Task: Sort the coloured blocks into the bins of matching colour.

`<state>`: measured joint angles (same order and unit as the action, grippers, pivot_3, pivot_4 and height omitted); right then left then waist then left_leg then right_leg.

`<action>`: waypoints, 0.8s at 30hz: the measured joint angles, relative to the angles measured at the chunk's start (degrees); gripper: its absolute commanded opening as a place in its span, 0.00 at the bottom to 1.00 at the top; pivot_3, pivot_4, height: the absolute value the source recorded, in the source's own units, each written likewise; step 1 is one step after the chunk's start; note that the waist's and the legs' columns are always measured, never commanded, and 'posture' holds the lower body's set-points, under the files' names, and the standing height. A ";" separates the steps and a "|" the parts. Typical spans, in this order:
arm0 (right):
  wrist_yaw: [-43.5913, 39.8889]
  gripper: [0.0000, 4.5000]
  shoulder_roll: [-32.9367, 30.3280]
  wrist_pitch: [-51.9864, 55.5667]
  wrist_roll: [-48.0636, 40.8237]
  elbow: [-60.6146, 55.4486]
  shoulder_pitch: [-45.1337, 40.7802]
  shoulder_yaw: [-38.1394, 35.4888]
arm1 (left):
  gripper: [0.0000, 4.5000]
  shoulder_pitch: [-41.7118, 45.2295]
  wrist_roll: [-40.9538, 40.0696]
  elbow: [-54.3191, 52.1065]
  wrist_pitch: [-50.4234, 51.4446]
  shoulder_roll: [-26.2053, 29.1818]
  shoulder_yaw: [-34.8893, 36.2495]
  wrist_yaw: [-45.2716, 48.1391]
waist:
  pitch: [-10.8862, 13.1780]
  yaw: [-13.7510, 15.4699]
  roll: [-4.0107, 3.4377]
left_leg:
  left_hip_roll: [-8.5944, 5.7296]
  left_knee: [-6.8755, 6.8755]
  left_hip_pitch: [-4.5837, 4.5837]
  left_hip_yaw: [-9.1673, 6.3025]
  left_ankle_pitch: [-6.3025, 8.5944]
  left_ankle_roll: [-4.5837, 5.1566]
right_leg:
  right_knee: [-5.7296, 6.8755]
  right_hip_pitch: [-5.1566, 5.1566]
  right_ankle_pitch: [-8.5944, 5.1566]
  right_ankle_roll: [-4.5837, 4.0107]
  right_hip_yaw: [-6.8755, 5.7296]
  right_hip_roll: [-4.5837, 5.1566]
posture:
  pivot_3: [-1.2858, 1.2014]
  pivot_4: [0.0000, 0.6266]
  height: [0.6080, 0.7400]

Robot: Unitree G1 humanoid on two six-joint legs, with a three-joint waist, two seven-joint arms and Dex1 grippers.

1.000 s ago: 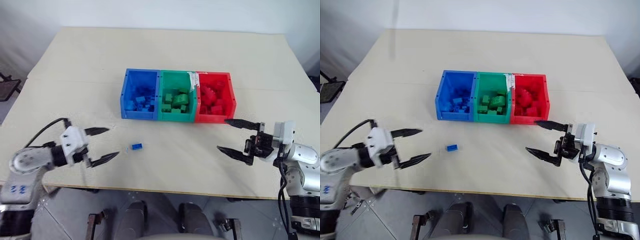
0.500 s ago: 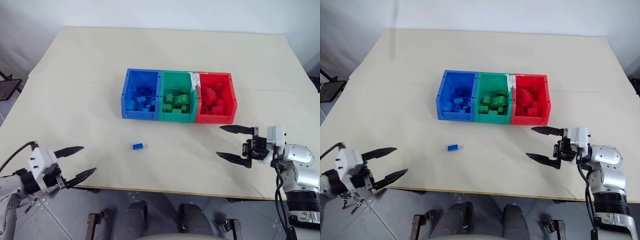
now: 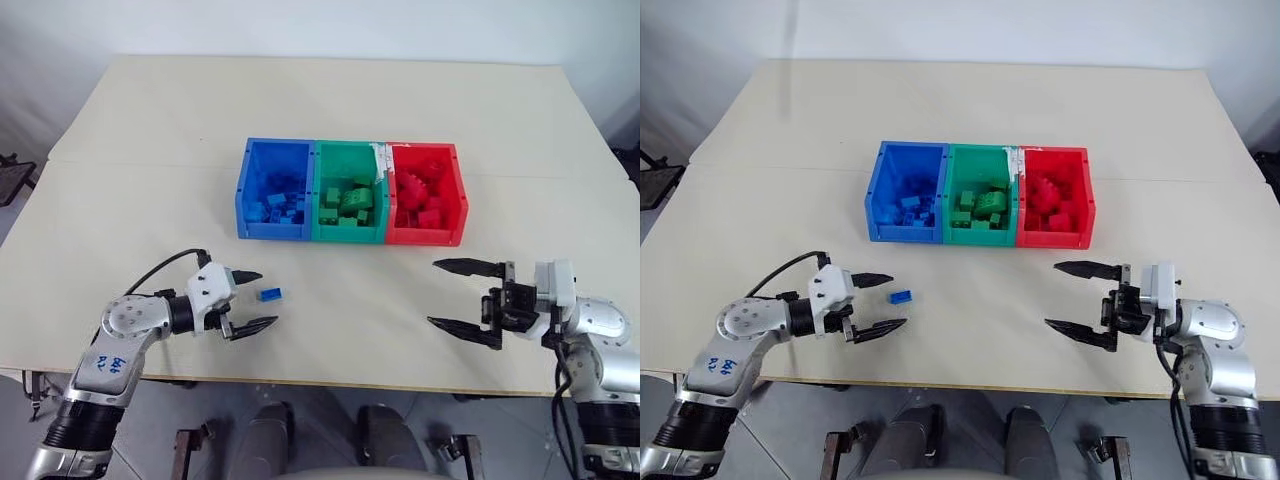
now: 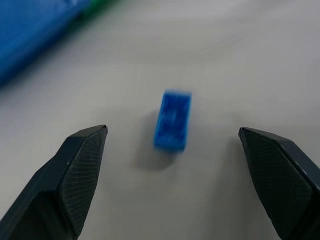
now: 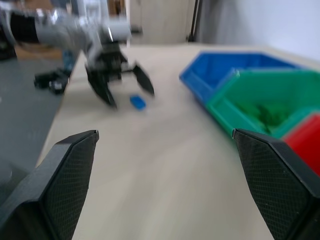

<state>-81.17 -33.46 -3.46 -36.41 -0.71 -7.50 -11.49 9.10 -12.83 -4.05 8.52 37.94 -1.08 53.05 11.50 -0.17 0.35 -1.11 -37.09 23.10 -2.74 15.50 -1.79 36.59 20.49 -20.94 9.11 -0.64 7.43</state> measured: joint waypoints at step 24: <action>1.80 1.00 4.71 -10.25 2.46 4.91 3.74 1.69 | 0.11 4.96 -0.08 2.79 1.91 -3.93 -3.99 0.22 | -0.01 0.10 0.01 | -0.06 -0.03 -0.03 -0.06 -0.05 -0.01 | 0.17 -0.01 0.00 0.01 0.00 0.02 | 0.52 0.24 1.00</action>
<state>-79.37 -28.74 -13.71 -33.95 4.20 -3.76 -9.80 14.06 -12.91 -1.26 10.42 34.01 -5.07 53.26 11.50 -0.07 0.36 -1.18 -37.12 23.07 -2.80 15.45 -1.80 36.75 20.48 -20.94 9.12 -0.63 7.46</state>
